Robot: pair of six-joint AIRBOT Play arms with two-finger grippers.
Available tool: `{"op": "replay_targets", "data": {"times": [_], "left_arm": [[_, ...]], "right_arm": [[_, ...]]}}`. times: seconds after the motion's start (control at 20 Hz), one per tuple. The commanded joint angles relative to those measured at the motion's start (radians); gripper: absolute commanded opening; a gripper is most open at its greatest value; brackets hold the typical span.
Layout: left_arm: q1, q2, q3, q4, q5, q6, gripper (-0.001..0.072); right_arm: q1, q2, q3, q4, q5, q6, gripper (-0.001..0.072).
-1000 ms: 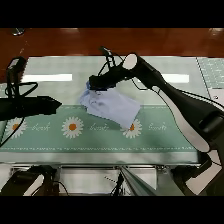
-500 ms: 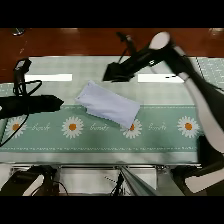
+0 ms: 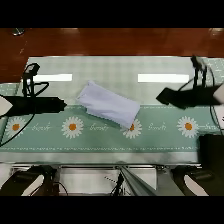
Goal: Fold the shirts.
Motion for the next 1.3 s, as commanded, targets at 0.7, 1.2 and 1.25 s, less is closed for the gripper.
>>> {"op": "replay_targets", "data": {"times": [0.7,1.2,1.25], "left_arm": [[-0.003,-0.007,-0.069,-0.103,0.091,0.000,0.0019],[-0.004,-0.007,-0.069,-0.120,0.091,0.000,0.0020],[-0.004,-0.007,-0.069,-0.129,0.091,0.000,0.0020]], "right_arm": [[0.152,-0.622,0.021,0.724,-0.098,-0.435,0.0586],[0.157,-0.629,0.622,0.433,0.199,-0.361,0.0025],[0.140,-0.629,0.711,0.408,0.243,-0.334,0.0025]]}}
